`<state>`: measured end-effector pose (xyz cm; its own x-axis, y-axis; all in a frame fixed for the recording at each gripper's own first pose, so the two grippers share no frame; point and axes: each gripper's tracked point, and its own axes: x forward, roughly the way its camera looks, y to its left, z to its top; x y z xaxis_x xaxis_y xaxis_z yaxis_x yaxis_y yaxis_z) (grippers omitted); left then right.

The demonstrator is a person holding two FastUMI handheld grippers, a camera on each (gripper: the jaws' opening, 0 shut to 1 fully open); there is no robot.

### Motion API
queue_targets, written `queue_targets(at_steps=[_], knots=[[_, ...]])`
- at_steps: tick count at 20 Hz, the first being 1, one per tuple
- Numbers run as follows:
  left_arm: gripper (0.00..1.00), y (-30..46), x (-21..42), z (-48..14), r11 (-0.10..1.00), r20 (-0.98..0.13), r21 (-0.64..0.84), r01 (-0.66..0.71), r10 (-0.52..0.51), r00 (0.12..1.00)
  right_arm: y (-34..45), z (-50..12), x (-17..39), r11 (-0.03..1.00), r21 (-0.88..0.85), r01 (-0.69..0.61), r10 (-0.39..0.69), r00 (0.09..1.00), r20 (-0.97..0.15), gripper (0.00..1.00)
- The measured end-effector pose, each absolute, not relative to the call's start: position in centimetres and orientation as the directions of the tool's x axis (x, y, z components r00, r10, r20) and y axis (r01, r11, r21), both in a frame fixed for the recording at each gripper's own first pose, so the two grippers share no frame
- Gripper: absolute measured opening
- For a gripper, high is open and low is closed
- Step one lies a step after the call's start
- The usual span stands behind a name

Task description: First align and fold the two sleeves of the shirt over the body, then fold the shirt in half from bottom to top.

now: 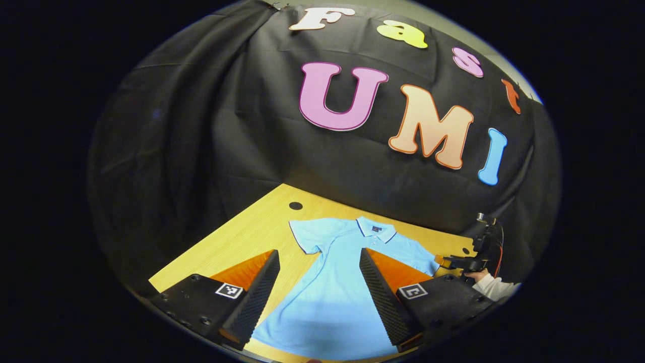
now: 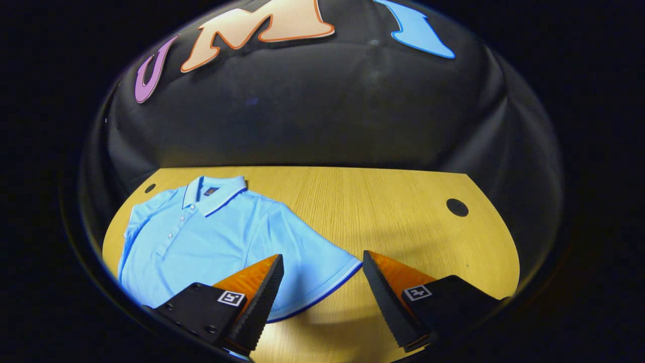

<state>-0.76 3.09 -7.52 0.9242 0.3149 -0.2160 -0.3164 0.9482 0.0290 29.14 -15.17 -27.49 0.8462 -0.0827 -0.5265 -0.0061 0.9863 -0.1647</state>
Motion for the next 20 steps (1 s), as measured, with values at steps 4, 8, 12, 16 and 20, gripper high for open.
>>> queue_targets(at_steps=[4,8,12,16,20], knots=[[0.96,2.5,-0.4,-7.8,0.949,-0.226,0.055,-0.309,0.313,0.922,-15.8,-29.2,29.8,0.992,-0.123,0.02,-0.086,0.825,-0.558,0.98],[0.95,2.1,0.0,-8.3,0.953,-0.237,0.062,-0.297,0.303,0.923,-15.7,-29.9,30.2,0.994,-0.107,0.02,-0.077,0.821,-0.566,0.98],[0.95,1.9,0.6,-8.3,0.957,-0.24,0.055,-0.284,0.289,0.927,-14.3,-30.2,30.1,0.991,-0.13,-0.034,-0.044,0.83,-0.556,0.62],[0.95,1.8,0.9,-8.6,0.961,-0.248,0.046,-0.274,0.276,0.928,-12.9,-30.4,30.0,0.992,-0.118,-0.045,-0.029,0.826,-0.563,0.12],[0.95,2.2,0.8,-8.7,0.961,-0.25,0.034,-0.273,0.273,0.929,-10.4,-27.4,30.6,0.996,-0.066,-0.052,0.013,0.866,-0.501,0.1]])
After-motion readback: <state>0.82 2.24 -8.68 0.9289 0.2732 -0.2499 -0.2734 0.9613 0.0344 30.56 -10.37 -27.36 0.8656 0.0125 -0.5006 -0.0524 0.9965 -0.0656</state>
